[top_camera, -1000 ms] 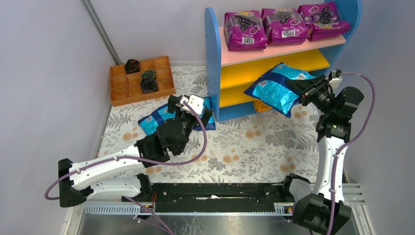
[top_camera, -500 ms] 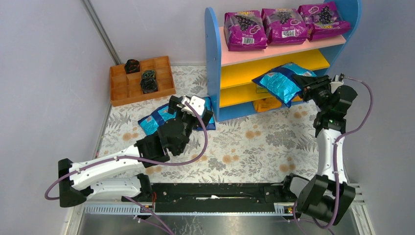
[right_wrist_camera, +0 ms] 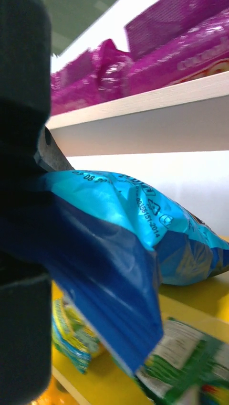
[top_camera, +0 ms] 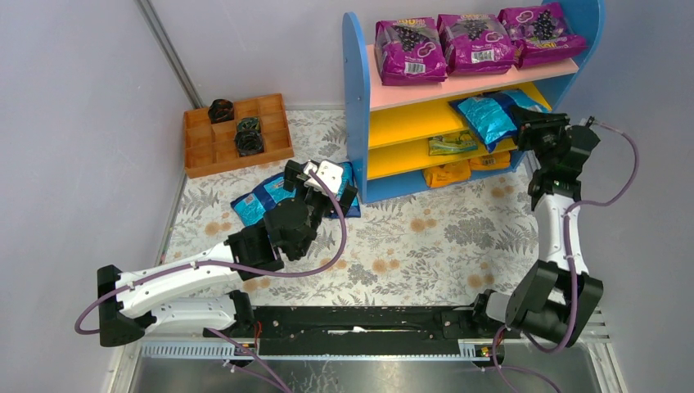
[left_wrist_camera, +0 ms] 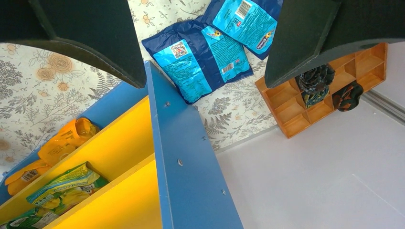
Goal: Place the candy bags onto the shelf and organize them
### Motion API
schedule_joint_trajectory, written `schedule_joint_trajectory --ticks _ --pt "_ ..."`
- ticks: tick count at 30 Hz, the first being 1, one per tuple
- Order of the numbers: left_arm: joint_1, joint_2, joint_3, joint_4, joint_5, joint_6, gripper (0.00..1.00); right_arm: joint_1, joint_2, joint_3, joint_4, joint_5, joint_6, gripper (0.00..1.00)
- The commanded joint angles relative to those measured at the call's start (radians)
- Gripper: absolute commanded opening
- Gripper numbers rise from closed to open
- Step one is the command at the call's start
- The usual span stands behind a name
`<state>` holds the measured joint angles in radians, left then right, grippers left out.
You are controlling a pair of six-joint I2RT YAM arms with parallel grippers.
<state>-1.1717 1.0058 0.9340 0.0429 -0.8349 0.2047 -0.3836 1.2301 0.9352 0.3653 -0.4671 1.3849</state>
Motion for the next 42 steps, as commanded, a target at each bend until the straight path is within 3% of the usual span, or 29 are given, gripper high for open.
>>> schedule_joint_trajectory --ticks 1,3,7,10,16,26,37,42 --pt "0.001 -0.012 0.042 0.002 0.025 -0.025 0.99 -0.003 0.078 0.187 0.018 0.154 -0.136 0.11" --pt "0.001 -0.009 0.043 0.003 0.031 -0.025 0.99 -0.003 0.127 0.243 -0.027 0.143 -0.174 0.16" --pt "0.001 -0.007 0.045 0.003 0.017 -0.019 0.99 0.0 0.177 0.396 -0.268 0.103 -0.329 0.48" --pt "0.001 -0.014 0.045 0.002 0.021 -0.022 0.99 0.0 0.158 0.422 -0.42 0.098 -0.424 0.66" --pt "0.001 -0.016 0.051 -0.007 0.025 -0.029 0.99 -0.001 0.033 0.383 -0.59 0.142 -0.554 0.78" --pt "0.001 -0.028 0.054 -0.014 0.036 -0.038 0.99 -0.002 -0.052 0.311 -0.606 0.133 -0.56 0.56" --pt "0.0 -0.044 0.052 -0.014 0.04 -0.041 0.99 -0.001 0.106 0.35 -0.421 0.071 -0.527 0.22" --pt "0.0 -0.047 0.052 -0.014 0.04 -0.041 0.99 -0.002 0.147 0.401 -0.391 0.073 -0.535 0.16"
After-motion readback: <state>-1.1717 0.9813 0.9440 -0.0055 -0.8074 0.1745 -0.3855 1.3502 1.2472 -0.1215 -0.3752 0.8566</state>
